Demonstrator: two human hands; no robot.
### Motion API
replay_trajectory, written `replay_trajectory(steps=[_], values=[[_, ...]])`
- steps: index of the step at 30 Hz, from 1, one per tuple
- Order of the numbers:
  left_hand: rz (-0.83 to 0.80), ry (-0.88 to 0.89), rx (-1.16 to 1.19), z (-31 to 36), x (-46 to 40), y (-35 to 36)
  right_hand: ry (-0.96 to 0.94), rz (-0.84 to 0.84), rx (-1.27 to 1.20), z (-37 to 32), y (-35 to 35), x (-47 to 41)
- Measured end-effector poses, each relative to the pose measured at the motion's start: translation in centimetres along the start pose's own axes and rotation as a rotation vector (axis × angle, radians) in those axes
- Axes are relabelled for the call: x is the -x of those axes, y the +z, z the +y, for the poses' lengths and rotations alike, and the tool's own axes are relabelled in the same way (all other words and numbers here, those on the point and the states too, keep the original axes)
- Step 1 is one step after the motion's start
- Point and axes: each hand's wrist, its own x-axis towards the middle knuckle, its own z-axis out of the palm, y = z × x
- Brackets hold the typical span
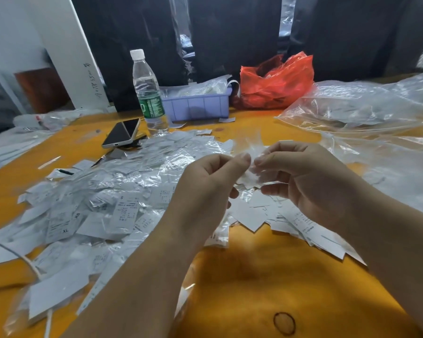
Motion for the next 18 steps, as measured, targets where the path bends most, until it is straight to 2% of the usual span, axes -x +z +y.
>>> replay_trajectory(steps=[4, 8, 13, 18], values=[[0.040, -0.018, 0.045, 0.10, -0.26, -0.48, -0.031, -0.132, 0.026, -0.35, 0.14, 0.33], [-0.003, 0.010, 0.050, 0.16, -0.25, -0.67, -0.052, -0.127, 0.048, -0.29, -0.09, 0.28], [-0.062, 0.069, 0.028, 0.11, 0.03, -0.47, -0.043, -0.053, -0.183, -0.04, -0.27, -0.07], [-0.025, 0.140, 0.022, 0.18, 0.18, -0.39, -0.012, -0.201, -0.256, 0.44, 0.33, -0.03]])
